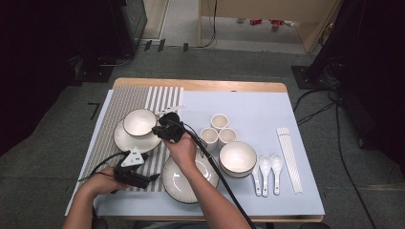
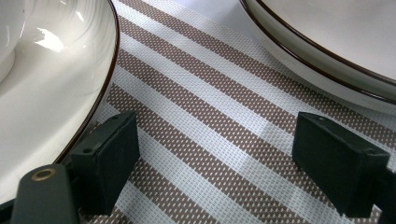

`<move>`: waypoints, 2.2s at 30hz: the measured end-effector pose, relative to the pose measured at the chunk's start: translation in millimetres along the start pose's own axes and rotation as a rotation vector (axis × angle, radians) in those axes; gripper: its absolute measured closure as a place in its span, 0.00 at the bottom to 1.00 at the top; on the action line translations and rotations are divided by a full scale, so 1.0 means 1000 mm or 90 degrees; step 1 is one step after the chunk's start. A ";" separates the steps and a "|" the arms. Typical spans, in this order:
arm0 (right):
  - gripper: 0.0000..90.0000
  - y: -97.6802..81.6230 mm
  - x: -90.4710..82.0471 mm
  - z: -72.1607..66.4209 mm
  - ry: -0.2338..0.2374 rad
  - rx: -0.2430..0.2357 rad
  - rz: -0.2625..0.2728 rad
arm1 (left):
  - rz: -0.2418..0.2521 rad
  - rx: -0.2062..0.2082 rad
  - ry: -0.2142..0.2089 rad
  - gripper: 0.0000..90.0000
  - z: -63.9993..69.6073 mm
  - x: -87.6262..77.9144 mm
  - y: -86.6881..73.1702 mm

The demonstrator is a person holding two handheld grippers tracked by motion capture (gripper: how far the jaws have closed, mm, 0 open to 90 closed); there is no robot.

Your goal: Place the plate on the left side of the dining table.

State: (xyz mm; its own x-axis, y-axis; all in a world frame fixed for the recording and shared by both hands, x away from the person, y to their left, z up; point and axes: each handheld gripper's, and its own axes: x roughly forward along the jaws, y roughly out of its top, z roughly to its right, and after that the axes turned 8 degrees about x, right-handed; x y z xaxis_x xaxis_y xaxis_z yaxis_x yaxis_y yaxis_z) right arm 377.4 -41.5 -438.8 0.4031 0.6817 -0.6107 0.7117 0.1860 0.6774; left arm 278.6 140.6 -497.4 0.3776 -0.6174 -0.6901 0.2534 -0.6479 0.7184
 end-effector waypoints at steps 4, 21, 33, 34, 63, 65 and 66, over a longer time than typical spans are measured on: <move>0.95 0.000 0.001 0.000 0.000 -0.003 -0.003 | 0.001 0.000 0.000 0.17 0.000 0.000 0.000; 0.79 0.003 -0.016 -0.005 -0.012 -0.027 -0.009 | 0.000 -0.001 -0.001 0.17 0.000 0.000 0.000; 0.72 0.005 -0.039 -0.005 -0.008 -0.033 -0.002 | 0.001 -0.001 0.000 0.17 0.000 0.000 0.000; 0.71 0.005 -0.041 -0.005 -0.007 -0.034 -0.001 | 0.001 -0.001 0.000 0.17 0.000 0.000 0.000; 0.53 -0.001 -0.077 0.004 0.005 -0.060 -0.006 | 0.001 -0.001 0.000 0.17 0.000 0.000 0.000; 0.52 -0.001 -0.079 0.005 0.001 -0.063 -0.004 | 0.001 -0.001 0.000 0.17 0.000 0.000 0.000; 0.51 -0.002 -0.080 0.006 -0.002 -0.063 -0.004 | 0.001 -0.002 0.000 0.17 0.000 0.000 0.000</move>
State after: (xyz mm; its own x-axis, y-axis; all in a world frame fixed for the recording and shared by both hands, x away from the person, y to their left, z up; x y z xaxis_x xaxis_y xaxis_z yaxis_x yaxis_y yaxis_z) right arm 347.3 -100.2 -393.6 0.4002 0.6780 -0.6166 0.6542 0.2598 0.7103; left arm 278.5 140.4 -497.5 0.3777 -0.6188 -0.6888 0.2549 -0.6457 0.7198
